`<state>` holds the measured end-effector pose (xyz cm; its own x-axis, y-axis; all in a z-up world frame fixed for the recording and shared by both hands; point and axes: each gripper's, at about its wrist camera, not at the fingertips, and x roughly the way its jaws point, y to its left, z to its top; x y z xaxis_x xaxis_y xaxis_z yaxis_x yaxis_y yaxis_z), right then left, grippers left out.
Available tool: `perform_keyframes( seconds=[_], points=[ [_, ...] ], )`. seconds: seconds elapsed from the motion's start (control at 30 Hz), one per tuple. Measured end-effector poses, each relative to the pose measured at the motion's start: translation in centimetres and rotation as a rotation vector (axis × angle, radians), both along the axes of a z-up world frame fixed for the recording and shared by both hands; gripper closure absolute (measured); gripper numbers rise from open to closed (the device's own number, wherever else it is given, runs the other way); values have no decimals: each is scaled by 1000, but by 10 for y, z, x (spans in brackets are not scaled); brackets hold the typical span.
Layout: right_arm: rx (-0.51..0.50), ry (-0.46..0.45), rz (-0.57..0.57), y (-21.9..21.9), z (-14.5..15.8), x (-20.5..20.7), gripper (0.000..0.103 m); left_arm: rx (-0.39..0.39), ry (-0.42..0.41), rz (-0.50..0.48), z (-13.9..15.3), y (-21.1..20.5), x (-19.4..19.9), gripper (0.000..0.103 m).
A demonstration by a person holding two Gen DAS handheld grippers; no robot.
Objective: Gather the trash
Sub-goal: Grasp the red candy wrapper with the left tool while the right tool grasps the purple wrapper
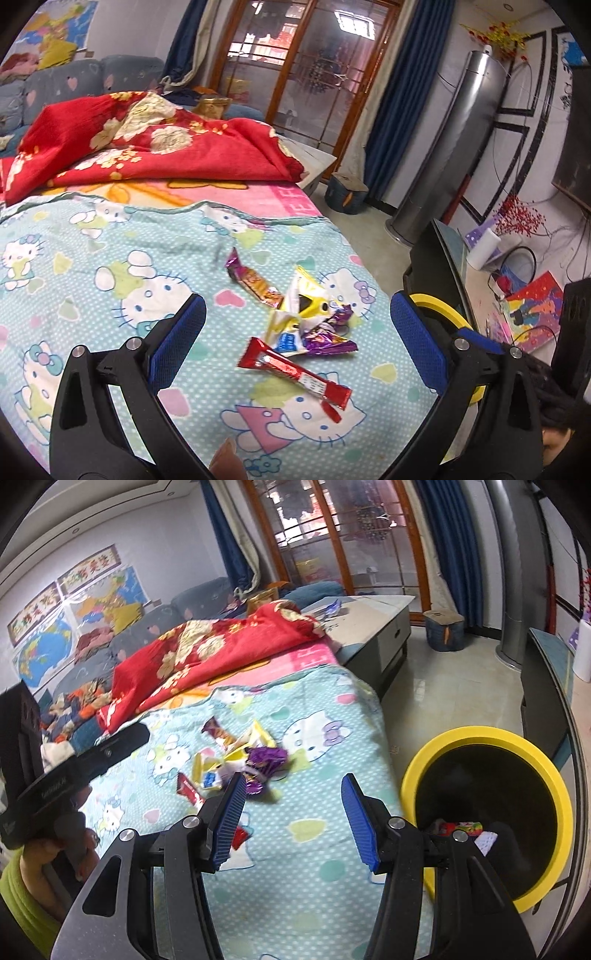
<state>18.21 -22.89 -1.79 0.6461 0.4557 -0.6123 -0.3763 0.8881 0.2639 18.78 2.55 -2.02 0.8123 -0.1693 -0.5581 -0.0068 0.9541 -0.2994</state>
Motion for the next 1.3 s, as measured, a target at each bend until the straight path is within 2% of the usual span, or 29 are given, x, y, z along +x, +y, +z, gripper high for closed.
perform_keyframes(
  seconds=[0.2, 0.47, 0.57, 0.7, 1.07, 1.23, 1.3],
  points=[
    [-22, 7, 28, 16, -7, -1, 51, -8, 32, 42, -6, 14, -3, 11],
    [-3, 57, 37, 27, -17, 11, 52, -92, 119, 71, -30, 38, -5, 11],
    [-7, 73, 43, 33, -22, 17, 52, -141, 153, 76, -41, 46, -3, 19],
    [-18, 96, 58, 43, -31, 25, 58, -180, 181, 65, -51, 47, -1, 29],
    [-9, 172, 67, 61, -52, 49, 70, -344, 230, 4, -78, 45, 12, 43],
    [21, 234, 83, 66, -67, 59, 82, -371, 249, -12, -86, 41, 16, 58],
    [20, 233, 91, 67, -70, 56, 84, -382, 253, -16, -89, 40, 16, 67]
  ],
)
